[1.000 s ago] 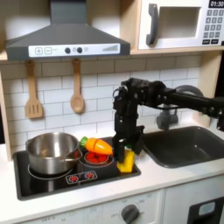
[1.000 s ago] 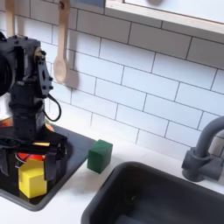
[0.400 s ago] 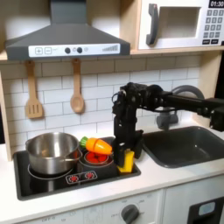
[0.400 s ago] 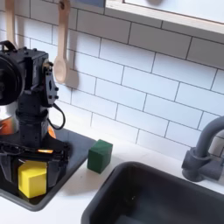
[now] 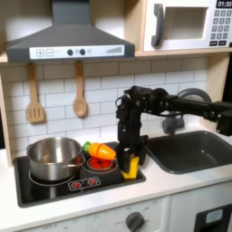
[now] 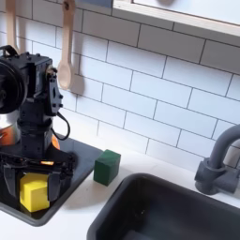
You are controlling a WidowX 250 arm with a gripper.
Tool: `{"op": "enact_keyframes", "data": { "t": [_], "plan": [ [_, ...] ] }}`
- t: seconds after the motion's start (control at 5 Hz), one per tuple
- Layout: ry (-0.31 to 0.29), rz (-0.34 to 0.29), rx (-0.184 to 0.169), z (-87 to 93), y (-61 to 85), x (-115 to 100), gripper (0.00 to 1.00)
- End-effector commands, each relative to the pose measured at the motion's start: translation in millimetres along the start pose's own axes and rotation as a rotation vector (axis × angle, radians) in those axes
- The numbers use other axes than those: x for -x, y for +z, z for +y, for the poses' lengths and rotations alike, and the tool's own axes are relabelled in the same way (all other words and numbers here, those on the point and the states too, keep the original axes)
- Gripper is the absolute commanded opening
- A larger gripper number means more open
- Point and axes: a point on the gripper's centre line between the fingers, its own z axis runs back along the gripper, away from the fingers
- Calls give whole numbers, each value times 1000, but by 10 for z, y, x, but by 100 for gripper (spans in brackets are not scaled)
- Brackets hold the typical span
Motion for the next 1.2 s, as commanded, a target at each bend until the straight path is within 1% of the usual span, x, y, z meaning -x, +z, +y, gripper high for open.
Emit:
{"op": "enact_keyframes", "data": {
  "t": [0.0,0.2,0.4,0.6,0.8,1.0],
  "plan": [
    [-22,-11,18,39,101,-26,0],
    [-8,-21,33,110,178,-44,0],
    [0,-16,47,144,187,-70,0],
    [16,-14,51,191,166,-112,0],
    [29,-33,49,223,187,-188,0],
    [47,-30,40,264,157,-245,0]
  ]
}}
